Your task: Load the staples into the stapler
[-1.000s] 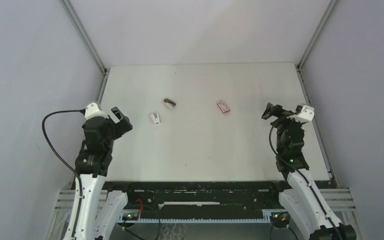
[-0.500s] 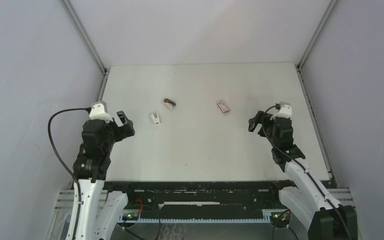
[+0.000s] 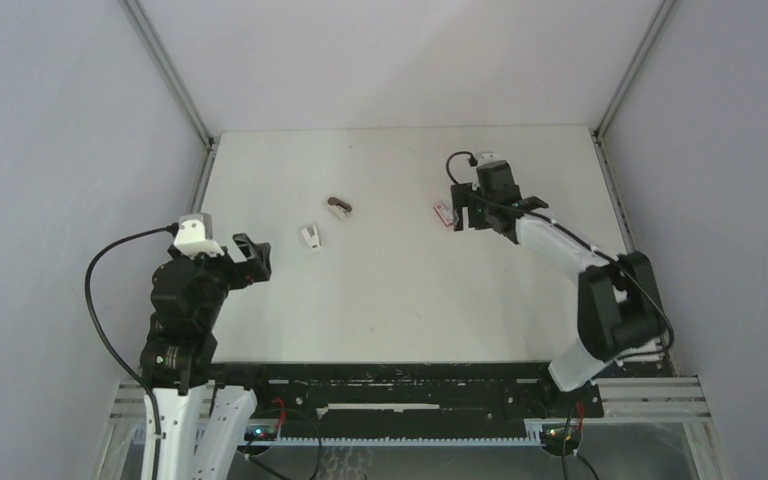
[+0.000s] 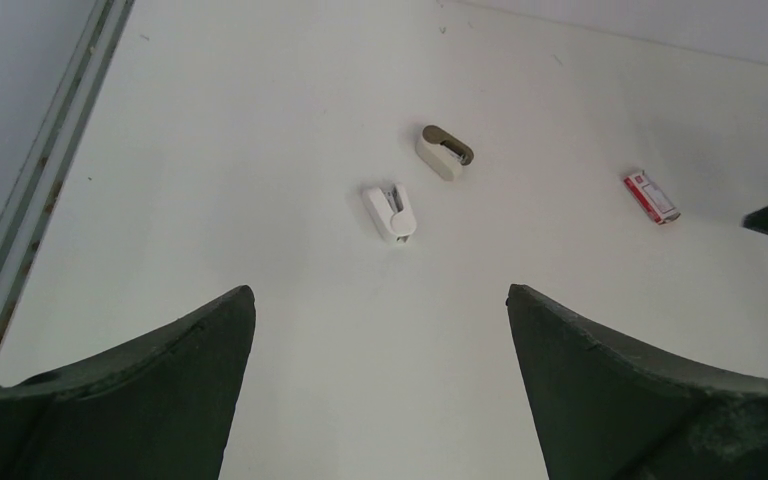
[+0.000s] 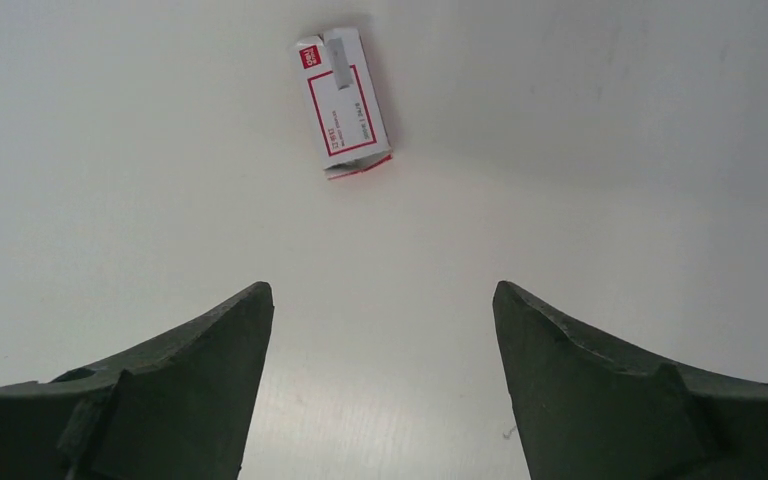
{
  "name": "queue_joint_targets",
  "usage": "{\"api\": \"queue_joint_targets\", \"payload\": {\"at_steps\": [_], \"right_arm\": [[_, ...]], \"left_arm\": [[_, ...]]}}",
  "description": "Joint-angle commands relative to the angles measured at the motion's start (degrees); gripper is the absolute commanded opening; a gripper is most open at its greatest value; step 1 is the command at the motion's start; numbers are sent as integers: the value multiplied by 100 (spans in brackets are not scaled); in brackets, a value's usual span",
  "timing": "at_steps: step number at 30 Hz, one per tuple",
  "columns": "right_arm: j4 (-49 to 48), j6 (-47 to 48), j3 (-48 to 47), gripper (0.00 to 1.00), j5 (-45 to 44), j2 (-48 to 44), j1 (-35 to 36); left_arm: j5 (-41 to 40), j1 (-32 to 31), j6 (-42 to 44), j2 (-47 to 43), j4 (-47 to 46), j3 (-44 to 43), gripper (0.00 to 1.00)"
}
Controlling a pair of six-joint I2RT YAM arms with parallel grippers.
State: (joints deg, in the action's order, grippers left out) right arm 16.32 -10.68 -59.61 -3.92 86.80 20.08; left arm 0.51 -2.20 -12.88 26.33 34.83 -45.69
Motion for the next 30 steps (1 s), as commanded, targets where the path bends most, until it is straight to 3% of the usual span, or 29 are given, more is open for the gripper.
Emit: {"api": "queue_joint_targets", "payload": {"at_steps": [1,6,11,18,24,30], "right_arm": [[554,477,-995,79,24,904,104],[1056,851,-2201,78,17,2094,135],[1289,1035,-2799,78,-13,2829,152],[1407,1139,-3267,70,271,3281,199],[1629,1221,-3656,57,293,3613,197],[1655,1233,-3706,53,346,3661,192]], "left_arm": [[118,10,-170,-261,-426,-5,100],[-239,14,-494,-219,-761,-117,100],[-388,189,-517,-77,-853,21,100],[-59,734,-598,-78,-845,258,100],[152,943,-619,43,-889,254,100],[222,1011,-636,83,-890,271,100]]}}
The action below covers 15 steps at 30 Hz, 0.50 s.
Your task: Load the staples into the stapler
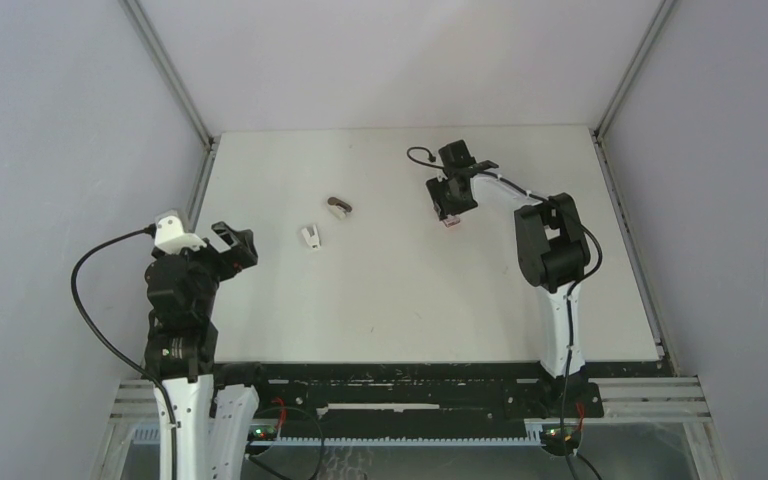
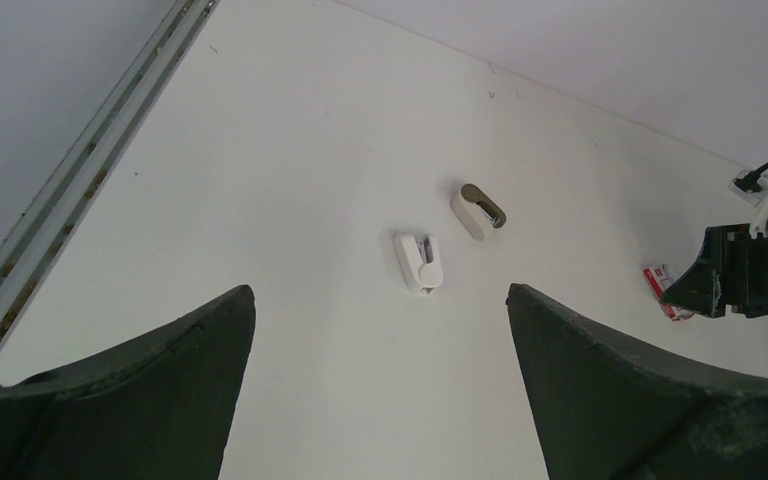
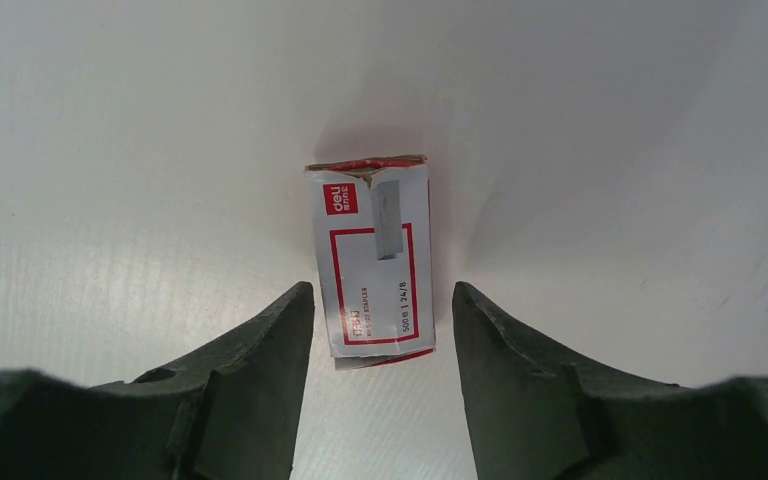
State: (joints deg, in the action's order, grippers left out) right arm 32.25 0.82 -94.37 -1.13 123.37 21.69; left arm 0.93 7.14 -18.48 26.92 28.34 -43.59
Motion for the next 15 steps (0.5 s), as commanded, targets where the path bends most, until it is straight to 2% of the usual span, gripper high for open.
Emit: {"api": "queue_joint_targets", "payload": {"at_steps": [1,15], "right_arm": [[69,85,-238,52,67,19,36],[277,66,-408,46,-1,174,36]], "left_arm": [[184,88,-77,20,-241,59,100],[225,113,-85,18,-243,73,100]]}}
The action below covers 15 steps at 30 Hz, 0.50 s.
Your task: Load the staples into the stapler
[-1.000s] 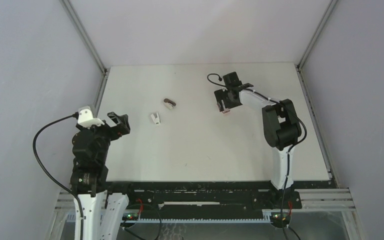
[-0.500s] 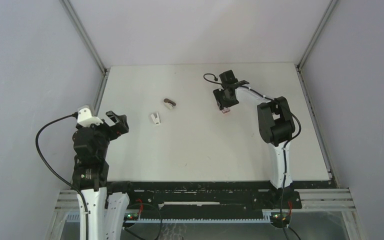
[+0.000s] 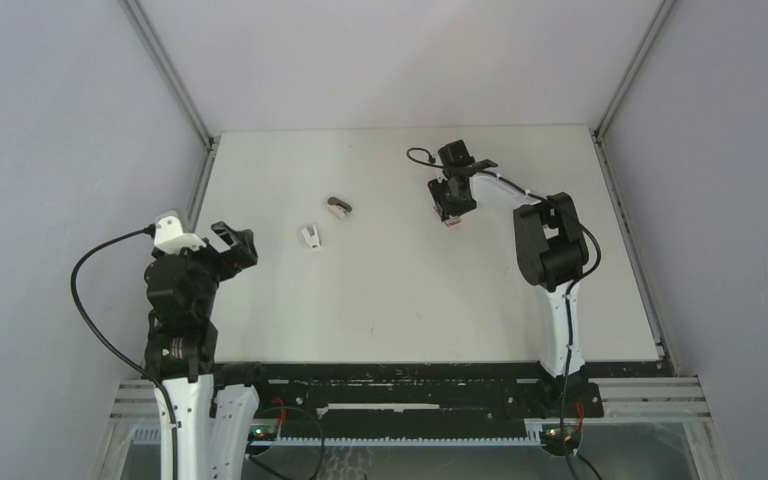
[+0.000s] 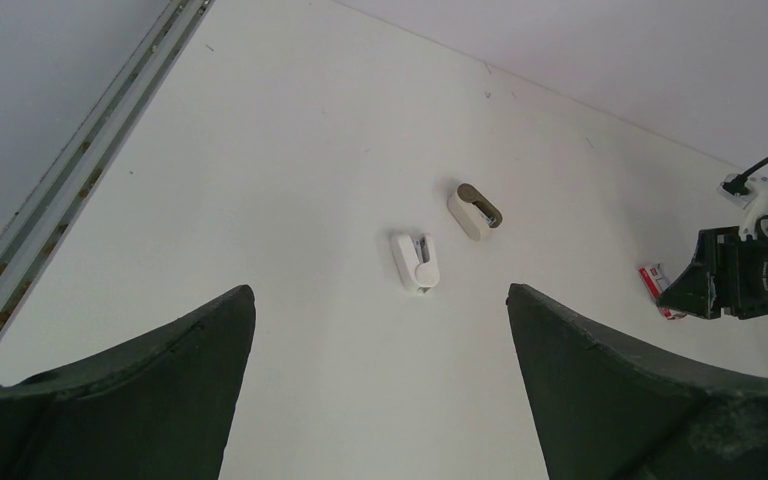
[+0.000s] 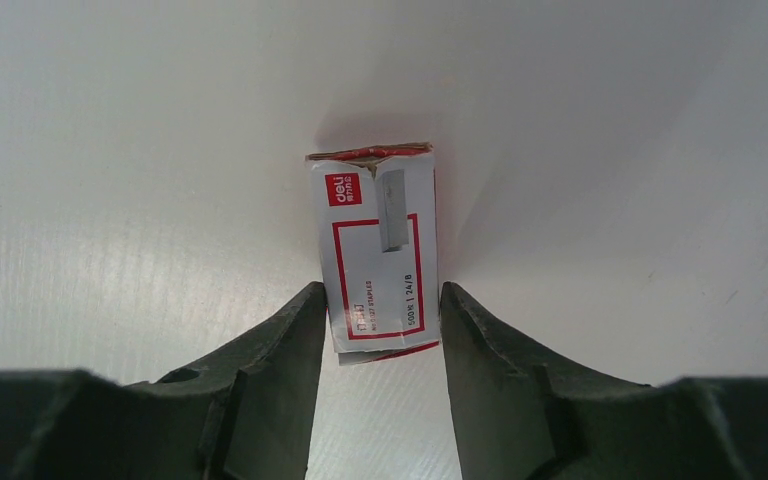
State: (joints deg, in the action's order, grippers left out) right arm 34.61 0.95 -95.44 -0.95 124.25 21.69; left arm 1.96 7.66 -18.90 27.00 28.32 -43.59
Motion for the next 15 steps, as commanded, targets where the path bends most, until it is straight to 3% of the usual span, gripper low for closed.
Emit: {"api": "queue_joint_targets", "payload": {"at_steps": [1,10,15], "right_arm": [[65,60,-314,45,-26,105,37],[187,98,-436,45,-30,199,39],[195,120,-433,37,-57,131,72]], "left_arm": [[124,68,-44,15,-239,73,100],[147,104,-53,24,-241,73,100],[167,122,-54,16,-239,90,100]]}}
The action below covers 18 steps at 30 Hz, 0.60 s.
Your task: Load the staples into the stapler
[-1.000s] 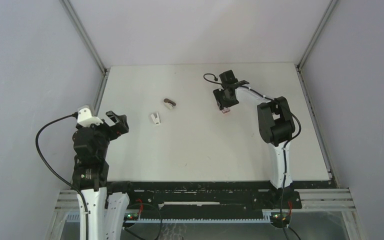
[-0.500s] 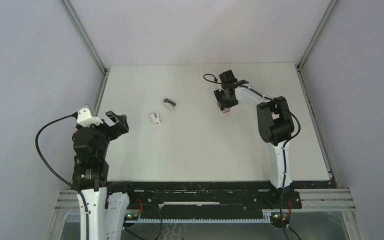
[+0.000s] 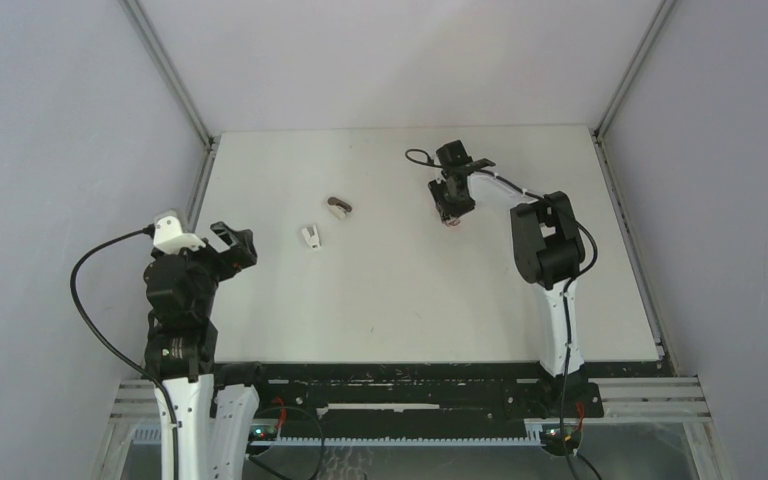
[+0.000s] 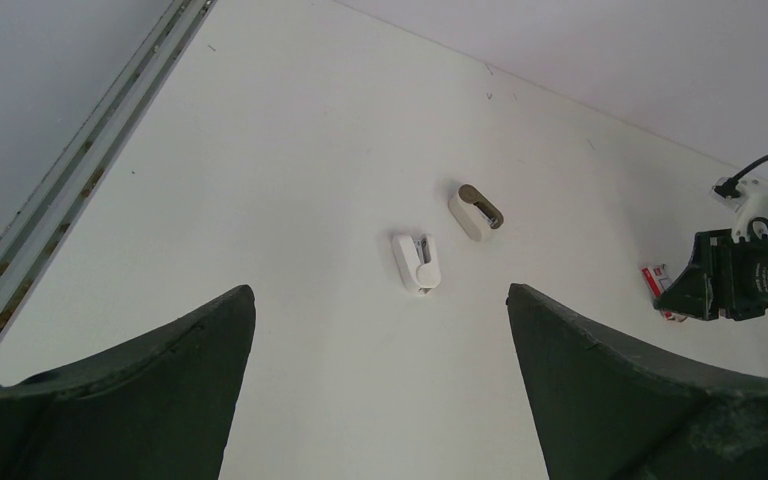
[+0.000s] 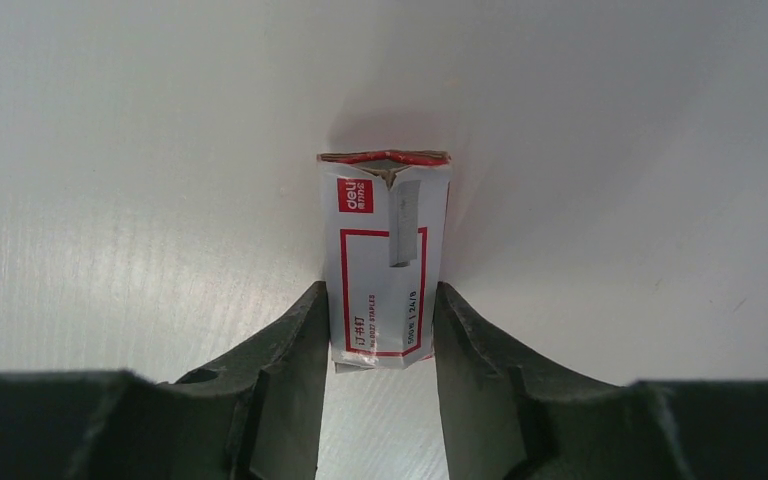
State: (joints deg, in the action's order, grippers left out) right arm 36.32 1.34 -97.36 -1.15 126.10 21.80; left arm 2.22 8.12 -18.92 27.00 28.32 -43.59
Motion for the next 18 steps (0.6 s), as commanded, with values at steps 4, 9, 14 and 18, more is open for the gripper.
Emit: {"api": "queue_joint_targets", "payload": {"at_steps": [4,9,14,18], "right_arm": [[87,107,-200,36,99,-414,72],[-43,85,456,36,396,-1359,308],[-214,35,1199,37,559,-2052,910],[-163,2,1361,37,466,-2029,1477]], "left_arm": [[198,93,-67,70,-254,106,100],[355,108,-89,138,-243,163,100],[376,115,-112,200,-234,165,100],[485,112,-114,336,-230,157,100]]}}
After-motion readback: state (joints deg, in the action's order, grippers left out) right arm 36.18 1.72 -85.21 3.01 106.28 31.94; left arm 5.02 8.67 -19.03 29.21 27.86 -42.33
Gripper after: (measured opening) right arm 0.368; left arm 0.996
